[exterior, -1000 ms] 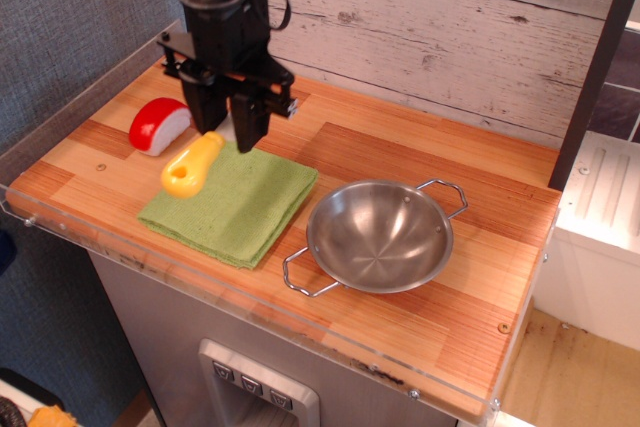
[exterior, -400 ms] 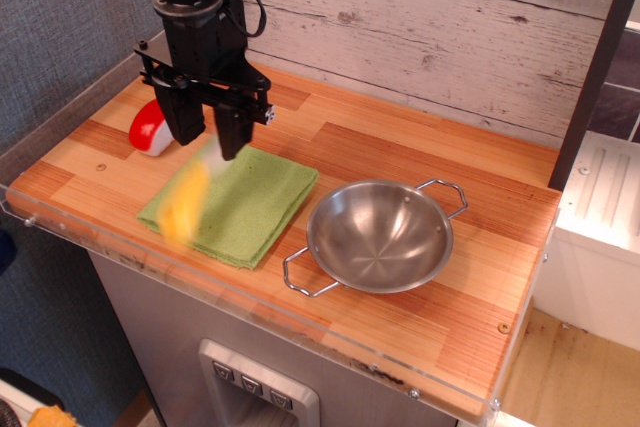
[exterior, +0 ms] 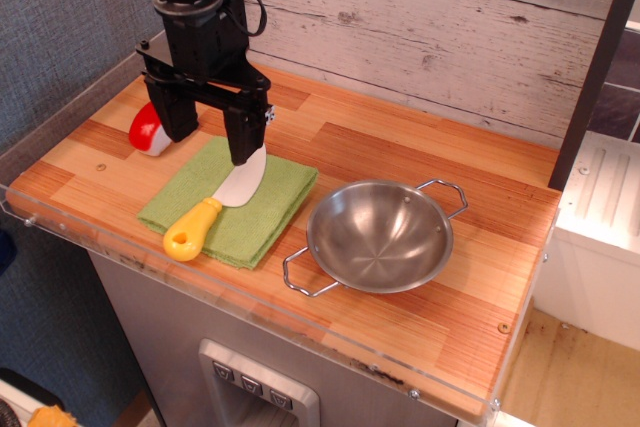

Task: Place the knife on top of the towel

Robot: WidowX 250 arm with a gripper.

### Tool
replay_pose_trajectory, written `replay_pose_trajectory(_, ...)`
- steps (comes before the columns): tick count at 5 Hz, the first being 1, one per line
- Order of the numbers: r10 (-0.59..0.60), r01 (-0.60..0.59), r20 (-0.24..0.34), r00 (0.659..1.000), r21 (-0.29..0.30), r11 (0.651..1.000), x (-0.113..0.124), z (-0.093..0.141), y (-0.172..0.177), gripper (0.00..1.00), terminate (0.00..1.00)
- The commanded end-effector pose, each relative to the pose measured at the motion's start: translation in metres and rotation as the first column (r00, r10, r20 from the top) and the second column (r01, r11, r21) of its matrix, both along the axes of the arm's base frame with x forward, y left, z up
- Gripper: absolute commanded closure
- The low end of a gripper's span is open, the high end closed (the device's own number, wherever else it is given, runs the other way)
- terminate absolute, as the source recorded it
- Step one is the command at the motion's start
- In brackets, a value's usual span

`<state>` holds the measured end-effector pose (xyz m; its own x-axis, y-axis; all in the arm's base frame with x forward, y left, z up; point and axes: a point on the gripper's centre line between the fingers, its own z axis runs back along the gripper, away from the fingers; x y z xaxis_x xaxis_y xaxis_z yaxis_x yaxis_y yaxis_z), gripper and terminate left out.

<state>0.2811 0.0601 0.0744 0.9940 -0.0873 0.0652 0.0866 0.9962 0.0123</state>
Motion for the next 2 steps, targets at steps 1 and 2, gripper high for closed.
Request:
replay_pose_trajectory(1,-0.021,0.020,0.066,0.998,0.013,1.000,0.0082,0.0218,-0.0044,0.00,0.00)
replay_pose_trajectory(2,-0.021,0.020,0.066,0.998,0.013,1.000,0.0082,0.0218,-0.0044,0.00,1.00)
